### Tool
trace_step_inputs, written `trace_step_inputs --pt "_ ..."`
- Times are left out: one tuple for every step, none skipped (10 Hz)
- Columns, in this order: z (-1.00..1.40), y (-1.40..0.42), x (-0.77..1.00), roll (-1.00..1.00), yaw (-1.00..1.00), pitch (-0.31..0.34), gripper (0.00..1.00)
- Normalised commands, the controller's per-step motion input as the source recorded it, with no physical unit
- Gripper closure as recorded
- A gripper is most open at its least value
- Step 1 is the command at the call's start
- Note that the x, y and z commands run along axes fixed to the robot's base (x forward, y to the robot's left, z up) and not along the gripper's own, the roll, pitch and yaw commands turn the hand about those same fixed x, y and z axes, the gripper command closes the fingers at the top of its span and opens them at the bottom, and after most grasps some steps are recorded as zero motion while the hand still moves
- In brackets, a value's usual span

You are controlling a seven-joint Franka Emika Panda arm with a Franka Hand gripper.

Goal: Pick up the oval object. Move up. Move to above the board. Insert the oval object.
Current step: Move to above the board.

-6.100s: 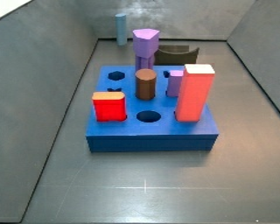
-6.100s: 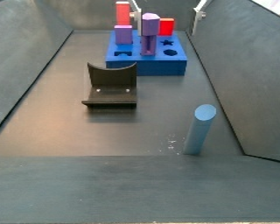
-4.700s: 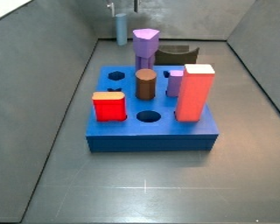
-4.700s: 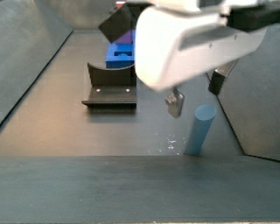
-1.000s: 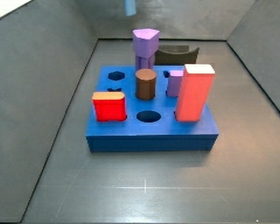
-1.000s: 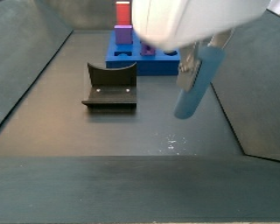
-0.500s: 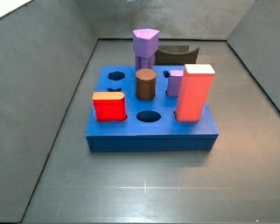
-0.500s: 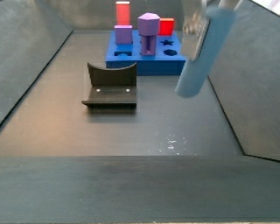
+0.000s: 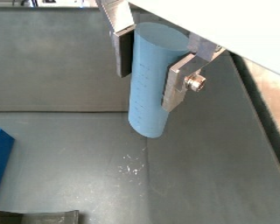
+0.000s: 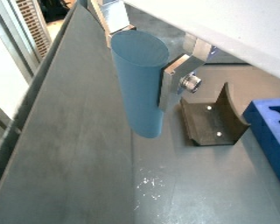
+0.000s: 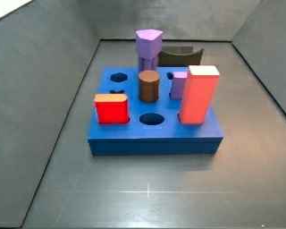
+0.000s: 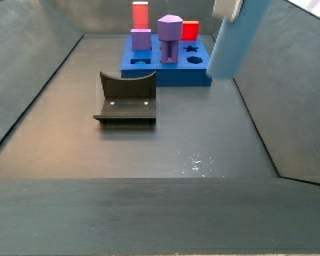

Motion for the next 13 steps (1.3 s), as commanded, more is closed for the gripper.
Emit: trace_step_inputs --pt "1.0 -0.01 0.0 0.08 0.05 0.109 1.0" --pt "1.0 -0.02 0.0 0.08 0.04 0.105 1.0" --pt "0.86 -0.02 0.0 0.08 0.05 0.106 1.0" --pt "0.67 -0.02 0.0 0.09 0.05 0.108 1.0" --pt "0.57 -0.02 0.0 0.09 0.05 0.109 1.0" --pt "0.38 -0.02 0.0 0.09 0.05 0.107 1.0" --pt "0.23 -0.02 0.0 0.08 0.05 0.104 1.0" --pt "-0.04 -1.0 0.06 0.01 -1.0 0.143 1.0" --pt "-0.04 -1.0 0.06 0.01 -1.0 0.137 1.0" --pt "-0.04 -1.0 0.05 0.01 -1.0 0.124 1.0" --pt "-0.04 -1.0 0.05 0.01 -1.0 0.119 1.0" --pt "-0.04 -1.0 0.05 0.02 -1.0 0.127 1.0" --pt "-0.04 -1.0 0.05 0.02 -1.0 0.133 1.0"
